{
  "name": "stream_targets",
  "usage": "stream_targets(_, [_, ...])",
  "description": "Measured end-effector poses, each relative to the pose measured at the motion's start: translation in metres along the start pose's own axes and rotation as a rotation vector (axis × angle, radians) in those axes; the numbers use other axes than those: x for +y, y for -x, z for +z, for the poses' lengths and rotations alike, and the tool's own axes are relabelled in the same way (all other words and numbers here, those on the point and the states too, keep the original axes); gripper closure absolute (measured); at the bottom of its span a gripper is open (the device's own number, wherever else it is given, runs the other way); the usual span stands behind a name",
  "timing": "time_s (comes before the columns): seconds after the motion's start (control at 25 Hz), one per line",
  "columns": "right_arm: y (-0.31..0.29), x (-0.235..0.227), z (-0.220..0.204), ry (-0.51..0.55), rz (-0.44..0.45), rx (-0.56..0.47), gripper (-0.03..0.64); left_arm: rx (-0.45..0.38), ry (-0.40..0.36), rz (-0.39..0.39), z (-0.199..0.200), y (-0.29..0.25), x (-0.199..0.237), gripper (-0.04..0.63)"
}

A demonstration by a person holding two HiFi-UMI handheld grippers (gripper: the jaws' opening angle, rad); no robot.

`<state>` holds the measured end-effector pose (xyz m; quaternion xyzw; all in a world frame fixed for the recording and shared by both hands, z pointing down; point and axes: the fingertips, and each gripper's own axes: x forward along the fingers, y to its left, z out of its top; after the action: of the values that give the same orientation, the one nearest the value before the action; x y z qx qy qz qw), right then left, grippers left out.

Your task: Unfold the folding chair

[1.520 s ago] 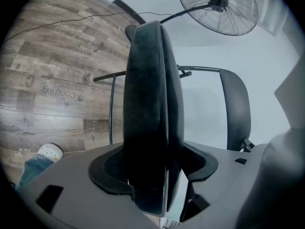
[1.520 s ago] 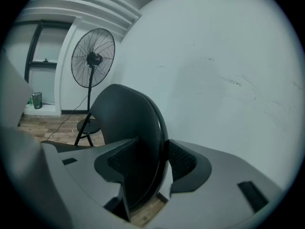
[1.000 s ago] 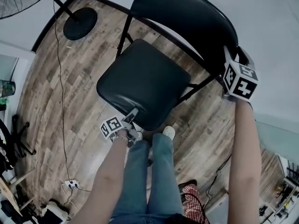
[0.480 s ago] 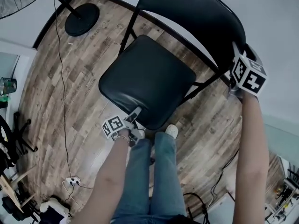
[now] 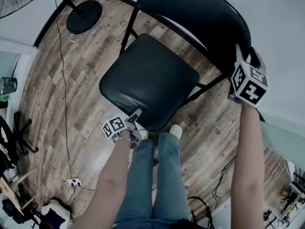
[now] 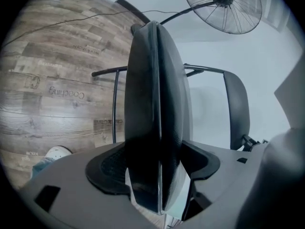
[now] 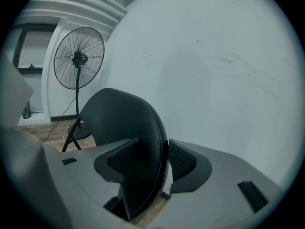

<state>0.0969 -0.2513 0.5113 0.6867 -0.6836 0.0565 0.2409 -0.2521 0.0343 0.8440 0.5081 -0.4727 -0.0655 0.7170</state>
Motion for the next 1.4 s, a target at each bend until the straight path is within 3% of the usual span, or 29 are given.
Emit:
stream_targets(0.52, [0.032, 0.023, -0.007, 0.014, -0.042, -0.002, 0.407, -0.015, -0.02, 0.146, 0.0, 0.012, 0.033, 0.259])
stream_targets(0.8, [0.065, 0.048, -0.019, 0.044, -0.086, -0.044, 0.407, 0.015, -0.123, 0.398, 0.0, 0.026, 0.061, 0.278])
stream_targets(1.24, [0.066, 0.048, -0.024, 0.061, -0.134, -0.046, 0.408, 0.043, -0.24, 0.472, 0.003, 0.034, 0.051, 0.279])
stream_targets(1.4, [0.065, 0.048, -0.024, 0.038, -0.114, -0.014, 0.41, 0.03, -0.233, 0.447, 0.003, 0.039, 0.032, 0.262])
